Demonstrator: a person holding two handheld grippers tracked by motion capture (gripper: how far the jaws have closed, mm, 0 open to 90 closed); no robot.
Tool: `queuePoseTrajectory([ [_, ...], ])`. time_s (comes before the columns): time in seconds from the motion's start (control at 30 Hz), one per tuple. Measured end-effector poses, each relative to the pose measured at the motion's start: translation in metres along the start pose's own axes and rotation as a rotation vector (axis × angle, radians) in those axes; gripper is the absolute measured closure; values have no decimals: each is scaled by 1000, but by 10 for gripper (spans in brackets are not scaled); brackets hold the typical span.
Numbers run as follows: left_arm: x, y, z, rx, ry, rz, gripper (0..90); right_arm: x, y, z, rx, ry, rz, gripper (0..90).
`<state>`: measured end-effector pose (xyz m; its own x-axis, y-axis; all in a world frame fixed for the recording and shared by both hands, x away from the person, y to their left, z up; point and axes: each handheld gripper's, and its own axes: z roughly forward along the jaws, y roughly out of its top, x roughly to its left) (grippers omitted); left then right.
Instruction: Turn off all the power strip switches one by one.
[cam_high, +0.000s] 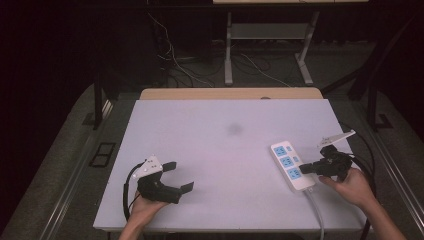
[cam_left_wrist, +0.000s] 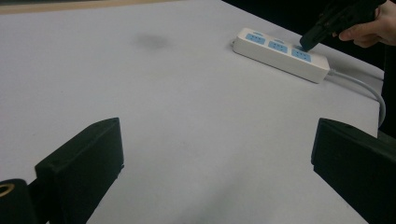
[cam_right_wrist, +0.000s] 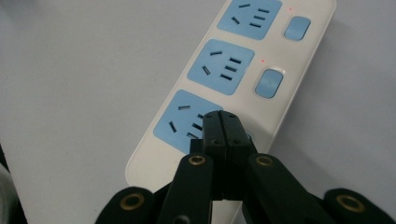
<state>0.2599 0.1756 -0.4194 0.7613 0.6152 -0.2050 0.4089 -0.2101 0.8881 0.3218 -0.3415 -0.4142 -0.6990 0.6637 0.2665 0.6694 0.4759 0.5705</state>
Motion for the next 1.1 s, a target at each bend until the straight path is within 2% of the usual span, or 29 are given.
queuePoseTrajectory([
  [0.37, -3, 1, 3, 4, -26, -1, 14, 3, 4, -3, 15, -8, -16, 900],
  [0.77, -3, 0, 3, 1, -23, -9, 10, 6, 22, -22, -6, -8, -34, 900],
  [1.1, -5, 0, 4, 9, -24, -2, 11, 3, 35, -22, 7, -8, -45, 900],
])
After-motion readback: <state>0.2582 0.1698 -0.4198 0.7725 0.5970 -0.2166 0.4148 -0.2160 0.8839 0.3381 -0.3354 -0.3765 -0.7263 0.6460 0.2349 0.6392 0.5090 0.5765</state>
